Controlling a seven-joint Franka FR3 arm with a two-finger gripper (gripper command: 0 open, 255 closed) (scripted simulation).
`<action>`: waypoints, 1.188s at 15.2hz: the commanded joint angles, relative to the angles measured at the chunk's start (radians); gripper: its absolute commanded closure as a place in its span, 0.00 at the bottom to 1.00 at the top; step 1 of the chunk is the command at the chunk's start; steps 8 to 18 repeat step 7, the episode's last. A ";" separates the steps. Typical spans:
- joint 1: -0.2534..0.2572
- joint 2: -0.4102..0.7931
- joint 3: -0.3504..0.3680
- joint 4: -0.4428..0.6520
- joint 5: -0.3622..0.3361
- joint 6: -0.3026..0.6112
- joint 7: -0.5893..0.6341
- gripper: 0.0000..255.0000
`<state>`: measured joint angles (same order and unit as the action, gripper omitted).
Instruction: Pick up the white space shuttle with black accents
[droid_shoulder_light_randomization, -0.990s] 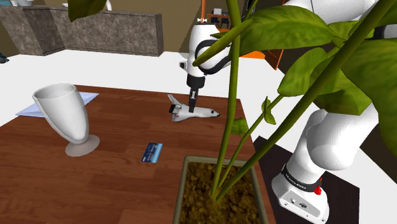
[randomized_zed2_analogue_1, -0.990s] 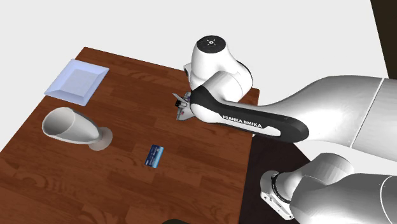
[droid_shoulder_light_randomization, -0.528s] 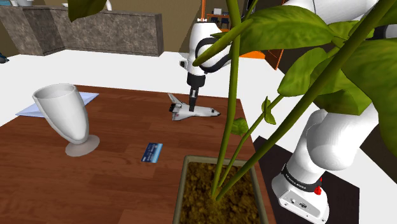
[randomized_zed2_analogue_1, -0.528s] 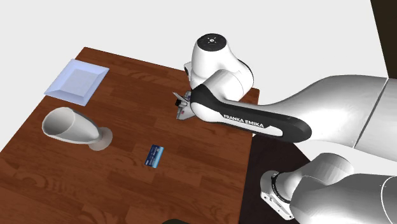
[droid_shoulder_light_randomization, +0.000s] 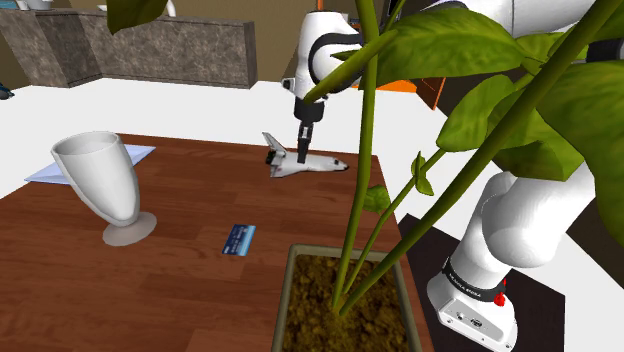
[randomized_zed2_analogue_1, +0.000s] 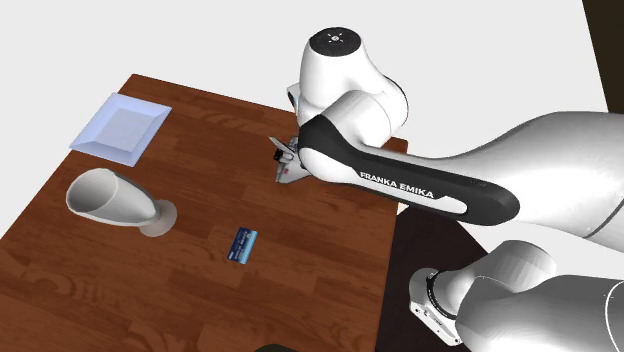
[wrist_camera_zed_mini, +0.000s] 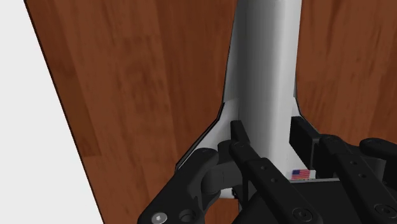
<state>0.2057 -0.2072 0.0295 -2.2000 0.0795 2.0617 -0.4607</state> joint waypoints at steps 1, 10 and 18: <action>-0.001 -0.003 -0.001 0.024 -0.001 -0.027 0.000 1.00; -0.001 -0.014 -0.002 0.070 -0.003 -0.083 0.004 1.00; -0.001 -0.014 -0.002 0.070 -0.003 -0.083 0.004 1.00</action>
